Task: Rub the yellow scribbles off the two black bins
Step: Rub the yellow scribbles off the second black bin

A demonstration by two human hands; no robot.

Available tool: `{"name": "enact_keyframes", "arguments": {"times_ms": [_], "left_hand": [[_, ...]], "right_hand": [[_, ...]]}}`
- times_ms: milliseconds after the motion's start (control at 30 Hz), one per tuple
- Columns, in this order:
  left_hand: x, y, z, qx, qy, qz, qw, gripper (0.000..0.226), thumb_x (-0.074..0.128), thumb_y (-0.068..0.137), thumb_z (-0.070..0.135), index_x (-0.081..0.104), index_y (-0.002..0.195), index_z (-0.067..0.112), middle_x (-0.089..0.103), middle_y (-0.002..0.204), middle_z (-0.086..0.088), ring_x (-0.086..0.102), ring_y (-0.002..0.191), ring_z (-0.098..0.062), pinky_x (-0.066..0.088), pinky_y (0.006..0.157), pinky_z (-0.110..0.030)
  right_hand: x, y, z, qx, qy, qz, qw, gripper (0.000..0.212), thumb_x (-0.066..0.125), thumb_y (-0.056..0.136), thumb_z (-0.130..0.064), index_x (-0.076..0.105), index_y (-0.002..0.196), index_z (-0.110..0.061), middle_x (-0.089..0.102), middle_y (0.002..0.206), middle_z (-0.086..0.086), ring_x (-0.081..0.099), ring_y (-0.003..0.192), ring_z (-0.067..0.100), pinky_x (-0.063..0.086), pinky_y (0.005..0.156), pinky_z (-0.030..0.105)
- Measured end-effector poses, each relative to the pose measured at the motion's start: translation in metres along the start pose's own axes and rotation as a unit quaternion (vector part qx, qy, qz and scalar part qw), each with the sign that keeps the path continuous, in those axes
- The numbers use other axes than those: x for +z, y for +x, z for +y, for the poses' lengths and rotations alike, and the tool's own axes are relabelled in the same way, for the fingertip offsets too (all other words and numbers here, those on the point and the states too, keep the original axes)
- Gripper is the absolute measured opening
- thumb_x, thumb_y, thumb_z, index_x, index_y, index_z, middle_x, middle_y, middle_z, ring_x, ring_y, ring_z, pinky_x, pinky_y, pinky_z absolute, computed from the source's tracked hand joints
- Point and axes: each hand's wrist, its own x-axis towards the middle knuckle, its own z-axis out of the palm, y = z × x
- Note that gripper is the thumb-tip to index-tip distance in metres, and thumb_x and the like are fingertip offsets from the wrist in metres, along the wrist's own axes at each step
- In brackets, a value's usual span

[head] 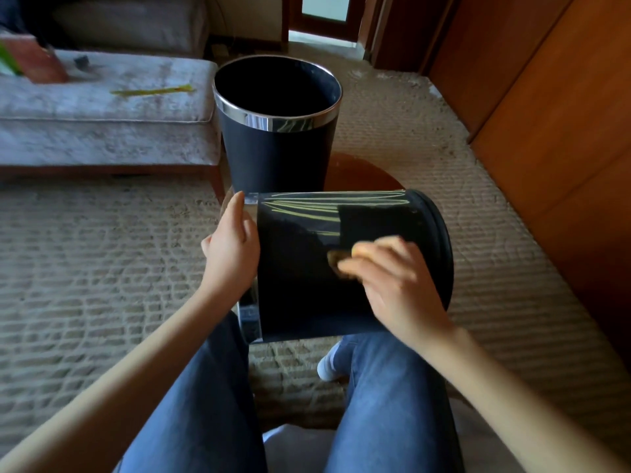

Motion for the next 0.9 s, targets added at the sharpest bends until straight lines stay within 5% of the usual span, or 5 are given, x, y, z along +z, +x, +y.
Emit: {"name": "enact_keyframes", "arguments": {"times_ms": [200, 400, 700, 800, 900], "left_hand": [[0.001, -0.01, -0.013, 0.038, 0.024, 0.013, 0.999, 0.05, 0.029, 0.102, 0.009, 0.035, 0.151, 0.02, 0.046, 0.077, 0.024, 0.039, 0.073, -0.004, 0.02, 0.1, -0.027], [0.0, -0.008, -0.002, 0.019, 0.029, 0.011, 0.999, 0.049, 0.03, 0.103, 0.012, 0.036, 0.151, 0.02, 0.059, 0.125, 0.006, 0.05, 0.124, -0.022, 0.02, 0.109, -0.032], [0.001, -0.003, -0.008, 0.029, -0.013, -0.002, 0.999, 0.047, 0.032, 0.104, 0.014, 0.036, 0.151, 0.015, 0.052, 0.145, -0.006, 0.049, 0.13, -0.027, 0.027, 0.116, -0.053], [0.0, -0.011, -0.009, 0.036, -0.035, -0.004, 0.999, 0.048, 0.031, 0.105, 0.015, 0.034, 0.152, 0.02, 0.051, 0.132, 0.01, 0.051, 0.112, -0.006, 0.034, 0.11, -0.029], [0.0, -0.016, -0.009, 0.023, -0.094, -0.006, 0.995, 0.047, 0.032, 0.106, 0.012, 0.035, 0.152, 0.018, 0.048, 0.125, 0.013, 0.05, 0.084, 0.022, 0.029, 0.075, 0.007]], "right_hand": [[0.028, 0.079, 0.018, 0.091, 0.03, -0.072, 0.993, 0.031, 0.054, 0.074, 0.008, 0.072, 0.09, -0.011, 0.07, 0.095, 0.002, 0.055, 0.079, 0.032, 0.05, 0.068, 0.049], [0.009, 0.034, -0.009, 0.038, 0.041, -0.022, 0.998, 0.029, 0.058, 0.074, 0.007, 0.075, 0.089, -0.011, 0.068, 0.088, 0.0, 0.057, 0.08, 0.029, 0.046, 0.069, 0.044], [0.02, 0.056, -0.011, 0.012, 0.045, -0.029, 0.998, 0.027, 0.06, 0.075, 0.009, 0.074, 0.085, -0.012, 0.068, 0.086, 0.002, 0.056, 0.076, 0.031, 0.047, 0.065, 0.043], [0.038, 0.095, -0.003, 0.064, 0.046, -0.082, 0.993, 0.027, 0.057, 0.072, 0.009, 0.073, 0.083, -0.011, 0.066, 0.082, 0.004, 0.054, 0.074, 0.034, 0.05, 0.062, 0.047], [0.043, 0.105, -0.003, 0.087, 0.043, -0.094, 0.991, 0.028, 0.055, 0.073, 0.009, 0.073, 0.083, -0.011, 0.066, 0.082, 0.004, 0.053, 0.075, 0.033, 0.05, 0.064, 0.048]]}}
